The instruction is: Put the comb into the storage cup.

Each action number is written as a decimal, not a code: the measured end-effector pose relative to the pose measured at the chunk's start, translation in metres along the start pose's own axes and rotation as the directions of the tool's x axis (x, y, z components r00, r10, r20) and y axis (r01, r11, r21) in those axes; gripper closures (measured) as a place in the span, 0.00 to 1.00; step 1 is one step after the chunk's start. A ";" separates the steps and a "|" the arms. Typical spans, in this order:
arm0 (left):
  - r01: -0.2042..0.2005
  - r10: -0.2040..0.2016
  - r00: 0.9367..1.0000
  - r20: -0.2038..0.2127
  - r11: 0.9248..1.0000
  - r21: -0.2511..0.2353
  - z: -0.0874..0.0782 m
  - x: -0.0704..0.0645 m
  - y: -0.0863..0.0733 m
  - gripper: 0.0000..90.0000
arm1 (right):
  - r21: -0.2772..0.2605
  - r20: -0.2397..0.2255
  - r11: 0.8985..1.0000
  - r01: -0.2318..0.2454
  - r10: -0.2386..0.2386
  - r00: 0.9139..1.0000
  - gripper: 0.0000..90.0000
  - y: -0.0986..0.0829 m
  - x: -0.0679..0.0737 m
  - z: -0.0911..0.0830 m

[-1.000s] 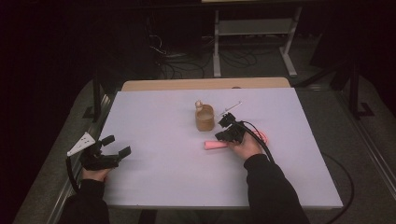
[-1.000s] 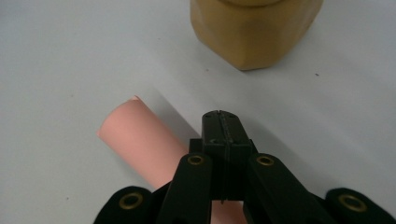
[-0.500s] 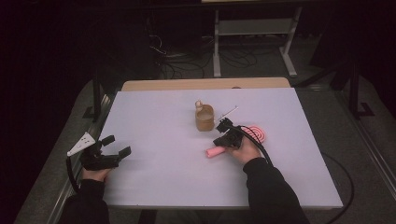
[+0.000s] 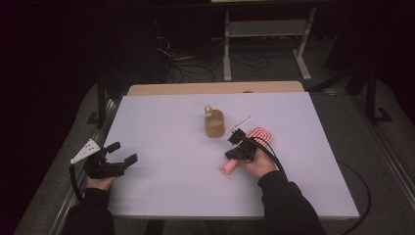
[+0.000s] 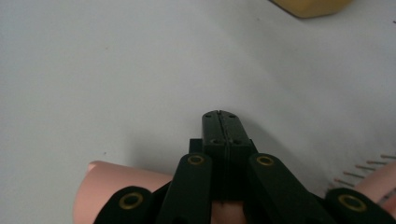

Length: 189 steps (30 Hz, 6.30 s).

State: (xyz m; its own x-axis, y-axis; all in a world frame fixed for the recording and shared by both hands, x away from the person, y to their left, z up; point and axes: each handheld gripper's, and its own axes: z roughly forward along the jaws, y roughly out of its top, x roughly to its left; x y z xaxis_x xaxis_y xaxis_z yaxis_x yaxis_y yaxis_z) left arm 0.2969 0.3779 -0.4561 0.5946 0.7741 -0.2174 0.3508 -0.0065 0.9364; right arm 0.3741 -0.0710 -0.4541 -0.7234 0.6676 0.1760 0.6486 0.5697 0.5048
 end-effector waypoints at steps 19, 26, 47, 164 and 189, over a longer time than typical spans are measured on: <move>-0.001 0.001 1.000 -0.001 1.000 0.005 0.000 0.000 0.000 0.00 | -0.001 -0.011 1.000 0.018 -0.018 1.000 0.98 -0.017 0.007 -0.017; -0.001 0.001 1.000 -0.002 1.000 0.007 0.001 0.000 0.000 0.00 | 0.007 -0.011 1.000 0.016 -0.016 1.000 0.99 -0.024 0.008 -0.021; -0.001 0.001 1.000 -0.002 1.000 0.008 0.001 0.000 -0.001 0.00 | 0.019 0.039 1.000 -0.015 0.015 0.999 0.98 -0.046 -0.003 -0.037; -0.004 0.004 1.000 0.002 1.000 0.010 0.002 0.000 -0.001 0.00 | 0.211 -0.012 0.928 0.307 -0.312 0.950 0.38 -0.017 -0.039 -0.042; -0.006 0.006 1.000 0.003 1.000 0.013 0.002 0.000 -0.001 0.00 | 0.205 -0.022 0.927 0.315 -0.318 0.948 0.76 -0.021 -0.037 -0.042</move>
State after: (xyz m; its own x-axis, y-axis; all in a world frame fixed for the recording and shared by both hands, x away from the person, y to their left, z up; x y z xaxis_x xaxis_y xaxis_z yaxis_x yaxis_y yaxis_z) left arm 0.2984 0.3768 -0.4577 0.5988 0.7722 -0.2124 0.3564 -0.0195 0.9341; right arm 0.3769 -0.1275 -0.4359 -0.8970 0.4412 0.0250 0.4213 0.8367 0.3500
